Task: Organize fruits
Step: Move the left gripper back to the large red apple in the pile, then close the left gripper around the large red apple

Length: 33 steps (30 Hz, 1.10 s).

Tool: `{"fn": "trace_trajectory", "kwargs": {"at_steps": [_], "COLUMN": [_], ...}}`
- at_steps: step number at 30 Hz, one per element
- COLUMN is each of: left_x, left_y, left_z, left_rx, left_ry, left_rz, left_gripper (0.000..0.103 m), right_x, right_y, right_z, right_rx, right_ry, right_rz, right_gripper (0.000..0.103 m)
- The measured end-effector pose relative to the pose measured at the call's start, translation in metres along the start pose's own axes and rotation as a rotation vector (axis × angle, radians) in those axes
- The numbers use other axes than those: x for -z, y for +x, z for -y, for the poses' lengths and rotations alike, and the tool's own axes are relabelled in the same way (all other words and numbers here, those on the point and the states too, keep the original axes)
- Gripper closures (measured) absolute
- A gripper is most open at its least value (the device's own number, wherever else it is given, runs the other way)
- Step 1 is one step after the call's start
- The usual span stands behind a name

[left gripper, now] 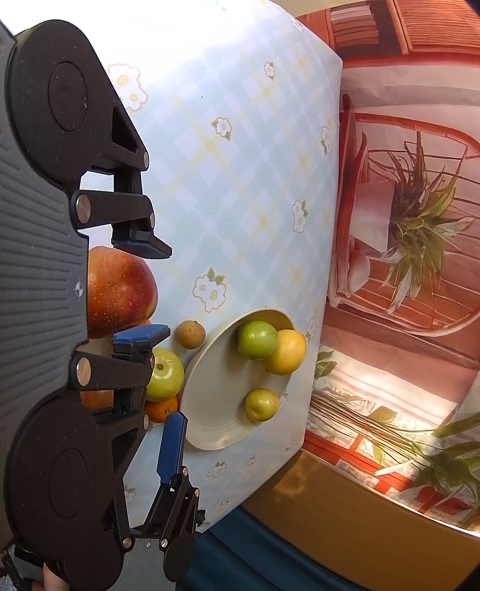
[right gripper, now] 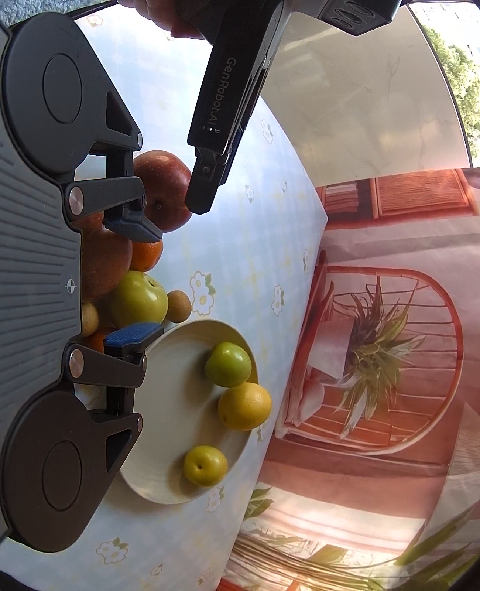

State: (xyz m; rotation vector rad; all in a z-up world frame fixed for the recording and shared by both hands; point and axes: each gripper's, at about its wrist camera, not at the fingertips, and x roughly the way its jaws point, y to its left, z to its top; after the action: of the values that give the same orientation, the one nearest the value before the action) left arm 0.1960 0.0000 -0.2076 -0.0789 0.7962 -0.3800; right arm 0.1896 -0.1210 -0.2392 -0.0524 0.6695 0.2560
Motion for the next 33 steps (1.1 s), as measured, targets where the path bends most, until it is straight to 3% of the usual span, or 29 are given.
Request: {"fn": "trace_trajectory", "kwargs": {"at_steps": [7, 12, 20, 24, 33], "left_x": [0.004, 0.004, 0.004, 0.003, 0.003], "left_y": [0.005, 0.002, -0.009, -0.013, -0.014], "left_z": [0.008, 0.003, -0.008, -0.021, -0.049], "left_rx": [-0.021, -0.020, -0.027, -0.062, -0.063], "left_ry": [0.073, 0.085, 0.090, 0.071, -0.034], "left_rz": [-0.023, -0.030, -0.019, -0.008, 0.003], "left_gripper": [0.061, 0.054, 0.054, 0.054, 0.054], "right_x": [0.001, 0.000, -0.005, -0.007, -0.011], "right_y": [0.001, 0.006, 0.014, 0.018, 0.032], "right_z": [0.000, -0.006, -0.022, -0.032, -0.058], "right_rx": [-0.006, -0.019, -0.053, -0.074, -0.133], "right_ry": [0.004, -0.007, -0.041, -0.065, -0.112], "right_rz": [-0.004, -0.010, -0.016, -0.024, -0.054], "right_gripper": [0.059, 0.059, 0.059, 0.059, 0.059]}}
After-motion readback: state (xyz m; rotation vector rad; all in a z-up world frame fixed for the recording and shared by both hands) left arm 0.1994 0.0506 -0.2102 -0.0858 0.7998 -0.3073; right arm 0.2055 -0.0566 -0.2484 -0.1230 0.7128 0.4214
